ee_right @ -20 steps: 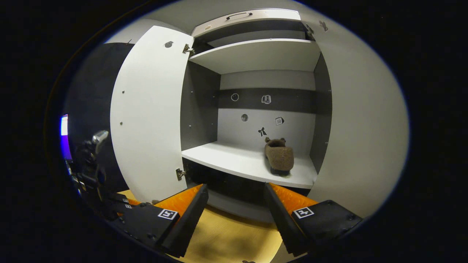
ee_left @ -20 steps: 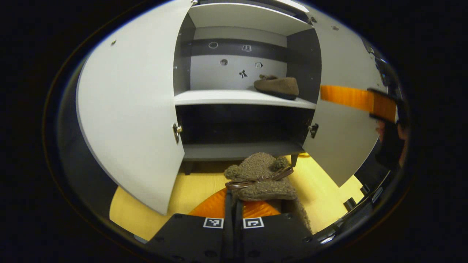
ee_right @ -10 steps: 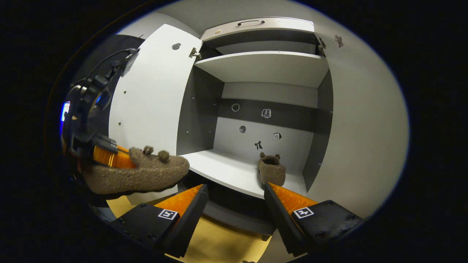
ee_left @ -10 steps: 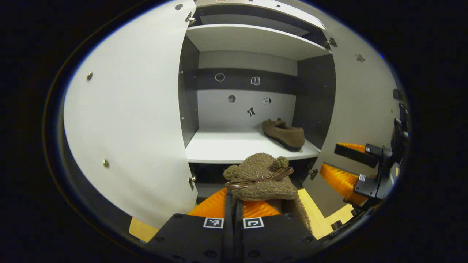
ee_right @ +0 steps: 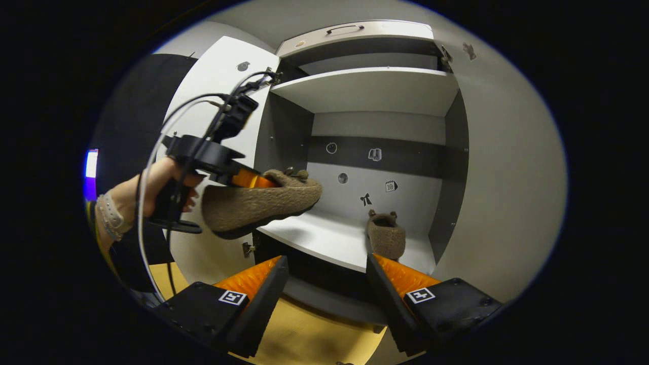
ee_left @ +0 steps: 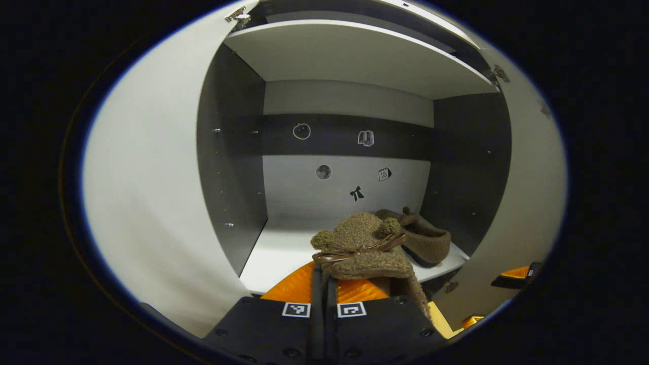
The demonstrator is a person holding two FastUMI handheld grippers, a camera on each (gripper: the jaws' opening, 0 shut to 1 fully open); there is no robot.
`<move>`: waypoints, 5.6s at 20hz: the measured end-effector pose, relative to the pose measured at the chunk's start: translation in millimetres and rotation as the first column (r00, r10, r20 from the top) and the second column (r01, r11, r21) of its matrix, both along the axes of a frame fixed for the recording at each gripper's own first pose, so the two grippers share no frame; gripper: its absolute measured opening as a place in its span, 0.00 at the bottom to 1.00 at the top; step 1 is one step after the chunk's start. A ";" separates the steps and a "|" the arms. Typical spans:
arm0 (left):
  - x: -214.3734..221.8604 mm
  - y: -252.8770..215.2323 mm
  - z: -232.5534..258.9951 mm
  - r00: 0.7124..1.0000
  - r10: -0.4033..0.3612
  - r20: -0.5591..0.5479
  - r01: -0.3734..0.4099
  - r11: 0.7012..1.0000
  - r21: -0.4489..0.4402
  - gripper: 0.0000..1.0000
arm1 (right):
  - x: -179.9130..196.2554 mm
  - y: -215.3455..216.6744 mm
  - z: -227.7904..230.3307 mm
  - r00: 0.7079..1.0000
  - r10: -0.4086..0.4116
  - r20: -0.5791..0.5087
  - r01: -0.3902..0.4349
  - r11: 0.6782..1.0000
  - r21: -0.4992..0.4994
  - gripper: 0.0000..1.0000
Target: Grab one shoe with the right hand and put it into the shoe cabinet, grab the other shoe with the left hand and put it into the shoe cabinet; then close the right door with the right hand and the left door with the left hand.
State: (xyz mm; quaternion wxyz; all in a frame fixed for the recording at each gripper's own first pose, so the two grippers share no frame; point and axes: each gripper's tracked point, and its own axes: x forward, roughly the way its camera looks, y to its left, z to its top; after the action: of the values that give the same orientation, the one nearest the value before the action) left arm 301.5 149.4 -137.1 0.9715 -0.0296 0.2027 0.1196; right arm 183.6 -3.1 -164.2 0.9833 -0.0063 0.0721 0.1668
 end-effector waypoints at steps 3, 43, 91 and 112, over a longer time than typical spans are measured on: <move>47.9 20.6 -8.8 1.000 0.007 -0.003 -0.007 1.000 0.024 0.05 | 2.7 -3.7 -6.4 1.000 0.006 -0.025 -0.006 1.000 0.011 0.98; -35.8 -31.6 58.2 0.970 -0.144 0.196 0.126 0.987 0.102 0.93 | -52.7 5.7 65.8 0.993 -0.074 0.091 0.072 0.997 0.033 0.98; -374.7 95.5 127.3 0.937 0.217 0.274 -0.232 0.973 0.022 0.95 | -65.2 -86.4 101.7 0.962 -0.253 0.103 0.247 0.967 0.064 0.96; -316.8 120.8 115.0 0.946 0.074 0.316 -0.083 0.996 0.014 0.95 | -77.0 -39.3 93.8 0.970 -0.229 0.080 0.229 0.973 0.011 0.98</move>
State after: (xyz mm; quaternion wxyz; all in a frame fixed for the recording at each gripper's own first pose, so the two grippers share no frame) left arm -15.3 270.2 -22.1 0.9861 -0.0430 0.0419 0.1549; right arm 106.6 -42.4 -70.3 0.9981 -0.0041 0.0323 0.0517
